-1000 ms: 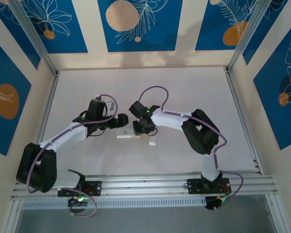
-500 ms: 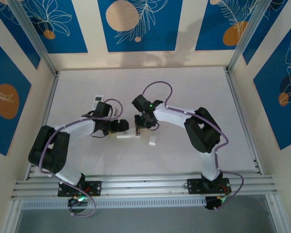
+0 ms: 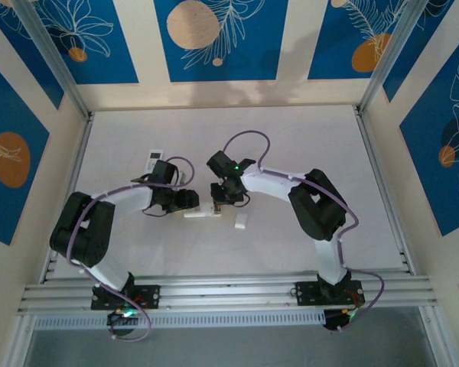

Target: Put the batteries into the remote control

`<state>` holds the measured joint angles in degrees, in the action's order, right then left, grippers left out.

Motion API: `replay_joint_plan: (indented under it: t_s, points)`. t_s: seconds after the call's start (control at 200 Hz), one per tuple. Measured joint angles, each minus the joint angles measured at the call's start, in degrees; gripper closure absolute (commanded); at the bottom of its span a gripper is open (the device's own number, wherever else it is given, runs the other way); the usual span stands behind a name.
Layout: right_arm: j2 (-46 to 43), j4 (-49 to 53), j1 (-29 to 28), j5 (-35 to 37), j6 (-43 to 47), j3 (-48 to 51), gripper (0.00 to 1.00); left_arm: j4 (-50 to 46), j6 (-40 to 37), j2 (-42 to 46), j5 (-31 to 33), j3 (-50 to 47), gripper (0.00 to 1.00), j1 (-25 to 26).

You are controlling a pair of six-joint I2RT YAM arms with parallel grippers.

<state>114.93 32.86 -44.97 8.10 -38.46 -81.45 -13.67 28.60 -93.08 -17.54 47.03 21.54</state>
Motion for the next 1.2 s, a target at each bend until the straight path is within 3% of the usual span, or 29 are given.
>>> replay_joint_plan:
  t_s: [0.195, 0.67, 0.765, 0.915, 1.2]
  points:
    - [0.26, -0.04, -0.31, -0.20, -1.09, -0.13, 0.85, -0.50, 0.00, -0.07, 0.55, 0.17, 0.46, 0.00]
    - [0.26, 1.27, 1.20, -3.87, -5.46, -0.22, 0.86, -0.52, 0.02, -0.07, 0.70, 0.17, 0.48, 0.02]
    - [0.26, 1.75, 1.51, -4.96, -5.84, -0.20, 0.84, -0.52, 0.09, -0.07, 0.68, 0.17, 0.48, 0.02]
    - [0.26, 2.56, 1.60, -5.11, -5.27, -0.22, 0.72, -0.50, 0.44, -0.04, 0.70, 0.17, 0.48, 0.02]
    - [0.48, 3.80, 1.62, -4.17, -3.82, -3.78, 0.75, -0.48, 0.44, -0.04, 0.70, 0.17, 0.47, 0.02]
